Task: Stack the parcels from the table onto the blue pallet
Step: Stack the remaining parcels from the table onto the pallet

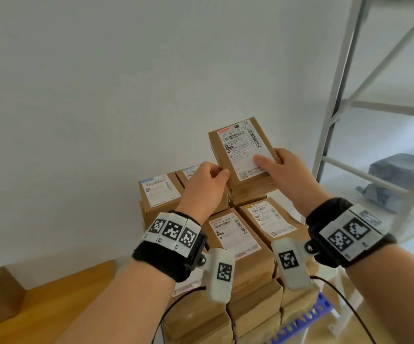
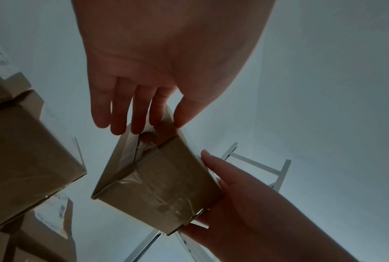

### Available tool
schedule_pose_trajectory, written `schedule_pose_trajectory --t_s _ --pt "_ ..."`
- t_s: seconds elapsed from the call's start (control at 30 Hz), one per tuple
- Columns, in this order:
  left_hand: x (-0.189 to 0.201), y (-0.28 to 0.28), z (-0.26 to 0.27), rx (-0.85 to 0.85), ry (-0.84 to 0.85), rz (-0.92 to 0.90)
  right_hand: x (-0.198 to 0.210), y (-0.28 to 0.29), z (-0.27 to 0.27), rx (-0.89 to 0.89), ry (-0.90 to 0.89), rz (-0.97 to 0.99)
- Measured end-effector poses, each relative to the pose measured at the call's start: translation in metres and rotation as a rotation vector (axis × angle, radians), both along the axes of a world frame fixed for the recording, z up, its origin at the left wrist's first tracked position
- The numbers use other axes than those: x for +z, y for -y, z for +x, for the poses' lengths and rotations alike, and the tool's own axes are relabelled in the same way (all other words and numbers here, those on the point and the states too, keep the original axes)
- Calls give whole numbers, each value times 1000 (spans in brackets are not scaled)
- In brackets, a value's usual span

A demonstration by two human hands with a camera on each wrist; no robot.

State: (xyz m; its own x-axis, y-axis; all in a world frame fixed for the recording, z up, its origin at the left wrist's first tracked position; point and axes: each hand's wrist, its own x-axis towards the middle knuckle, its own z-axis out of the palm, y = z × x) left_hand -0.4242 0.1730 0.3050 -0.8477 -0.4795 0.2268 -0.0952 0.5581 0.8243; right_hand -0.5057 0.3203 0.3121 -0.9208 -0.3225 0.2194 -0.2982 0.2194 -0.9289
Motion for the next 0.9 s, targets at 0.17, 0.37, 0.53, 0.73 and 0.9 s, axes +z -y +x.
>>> schedule_pose_trajectory --t_s 0.17,0.37,0.53,0.73,0.9 --pt "-6 2 -36 -8 52 -131 -13 1 -36 -16 13 28" --pt "-15 7 -78 33 127 -278 -25 5 -87 36 33 93" --pt "-28 10 -108 136 198 -307 -41 14 -128 161 78 145" --pt "-43 16 -126 255 232 -323 -62 27 -163 290 95 210" --pt "-47 16 -127 335 254 -343 -72 39 -173 384 120 237"
